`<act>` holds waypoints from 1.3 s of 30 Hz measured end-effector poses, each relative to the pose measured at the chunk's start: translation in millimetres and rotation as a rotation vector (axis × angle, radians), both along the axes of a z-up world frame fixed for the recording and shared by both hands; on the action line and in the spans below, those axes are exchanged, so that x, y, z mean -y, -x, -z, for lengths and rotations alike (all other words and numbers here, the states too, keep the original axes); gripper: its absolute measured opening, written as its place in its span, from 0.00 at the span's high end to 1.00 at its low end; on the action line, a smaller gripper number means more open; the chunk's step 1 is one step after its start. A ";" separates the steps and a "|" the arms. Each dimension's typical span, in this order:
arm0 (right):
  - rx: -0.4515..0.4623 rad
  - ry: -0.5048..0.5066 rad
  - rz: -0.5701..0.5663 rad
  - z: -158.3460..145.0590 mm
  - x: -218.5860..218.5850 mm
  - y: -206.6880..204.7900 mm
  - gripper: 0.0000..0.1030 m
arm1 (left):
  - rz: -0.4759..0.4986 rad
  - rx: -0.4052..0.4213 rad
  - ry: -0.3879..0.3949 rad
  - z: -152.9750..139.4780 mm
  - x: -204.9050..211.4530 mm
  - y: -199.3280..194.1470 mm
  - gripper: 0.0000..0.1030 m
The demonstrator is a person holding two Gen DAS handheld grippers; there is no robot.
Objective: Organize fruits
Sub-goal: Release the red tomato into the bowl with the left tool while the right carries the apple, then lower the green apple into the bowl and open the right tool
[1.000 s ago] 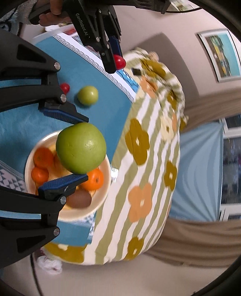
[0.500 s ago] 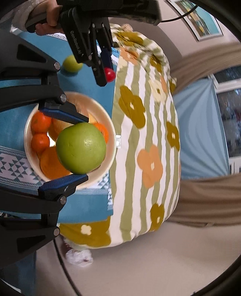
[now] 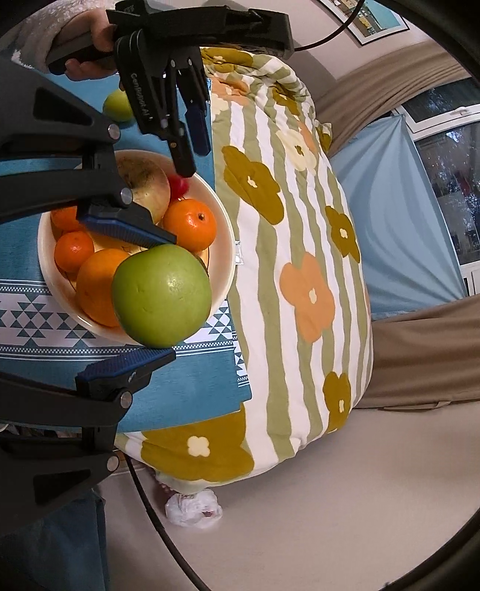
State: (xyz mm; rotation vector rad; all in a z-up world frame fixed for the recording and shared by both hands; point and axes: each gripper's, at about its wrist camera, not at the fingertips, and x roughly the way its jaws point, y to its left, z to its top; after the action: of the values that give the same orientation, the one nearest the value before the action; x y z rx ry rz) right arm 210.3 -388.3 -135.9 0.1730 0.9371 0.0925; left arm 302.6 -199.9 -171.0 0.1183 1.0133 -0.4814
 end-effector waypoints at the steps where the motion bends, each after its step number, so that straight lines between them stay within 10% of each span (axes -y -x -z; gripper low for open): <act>1: -0.001 -0.002 -0.001 -0.1 -0.7 -0.7 0.52 | -0.005 0.022 0.006 -4.2 -2.0 1.9 0.00; 33: -0.085 -0.074 -0.106 22.0 -35.1 -31.6 0.50 | -0.176 0.067 -0.027 -33.4 -82.8 46.4 0.00; 39: -0.003 -0.073 -0.063 8.9 -38.5 -18.8 0.01 | -0.155 0.076 -0.018 -30.8 -87.5 50.2 0.00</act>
State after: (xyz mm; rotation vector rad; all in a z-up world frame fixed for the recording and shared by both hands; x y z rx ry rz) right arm 229.1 -349.8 -144.8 0.2118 0.9432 0.1848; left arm 252.4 -112.5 -140.2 0.0723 0.9448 -0.3241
